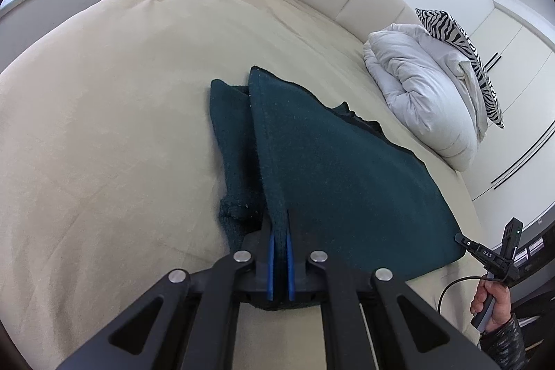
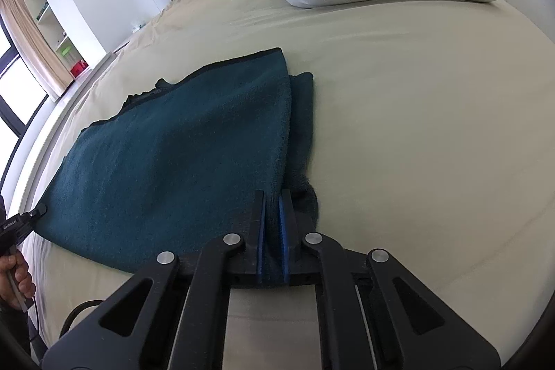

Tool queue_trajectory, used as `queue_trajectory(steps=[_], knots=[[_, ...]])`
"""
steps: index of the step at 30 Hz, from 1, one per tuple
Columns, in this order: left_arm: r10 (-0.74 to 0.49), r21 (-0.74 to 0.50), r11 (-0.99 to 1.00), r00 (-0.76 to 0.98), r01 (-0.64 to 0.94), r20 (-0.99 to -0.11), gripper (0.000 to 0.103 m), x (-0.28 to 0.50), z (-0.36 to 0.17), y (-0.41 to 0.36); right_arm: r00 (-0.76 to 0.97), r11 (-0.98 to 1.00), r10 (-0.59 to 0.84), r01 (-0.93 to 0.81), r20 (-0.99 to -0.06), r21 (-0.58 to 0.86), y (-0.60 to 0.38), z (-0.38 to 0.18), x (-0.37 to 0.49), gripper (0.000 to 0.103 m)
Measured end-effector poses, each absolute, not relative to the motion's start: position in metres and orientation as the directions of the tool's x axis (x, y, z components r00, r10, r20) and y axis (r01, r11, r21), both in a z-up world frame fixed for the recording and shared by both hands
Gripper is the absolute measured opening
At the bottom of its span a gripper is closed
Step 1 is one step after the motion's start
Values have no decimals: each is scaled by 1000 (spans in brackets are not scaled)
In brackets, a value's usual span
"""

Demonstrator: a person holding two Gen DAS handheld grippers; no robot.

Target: Fold small clothes

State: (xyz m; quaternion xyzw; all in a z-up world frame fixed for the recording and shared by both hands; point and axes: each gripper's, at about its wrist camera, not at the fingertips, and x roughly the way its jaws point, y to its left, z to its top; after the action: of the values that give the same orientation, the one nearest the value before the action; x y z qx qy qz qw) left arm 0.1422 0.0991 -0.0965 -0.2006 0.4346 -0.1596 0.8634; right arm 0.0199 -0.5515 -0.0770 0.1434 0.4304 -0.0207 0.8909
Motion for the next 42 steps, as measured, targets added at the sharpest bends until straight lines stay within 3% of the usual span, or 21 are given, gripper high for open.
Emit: queue_trajectory(steps=[18,42], knots=[[-468,-505,858,550,94,-692,6,128,-113,117,590,898,176,231,-788,374,-567,-101,-8,5],[-500,-546,834,530,82,-684,7,122,-130,120,570,921,150,217,-808,324,-560,-109,-8,5]])
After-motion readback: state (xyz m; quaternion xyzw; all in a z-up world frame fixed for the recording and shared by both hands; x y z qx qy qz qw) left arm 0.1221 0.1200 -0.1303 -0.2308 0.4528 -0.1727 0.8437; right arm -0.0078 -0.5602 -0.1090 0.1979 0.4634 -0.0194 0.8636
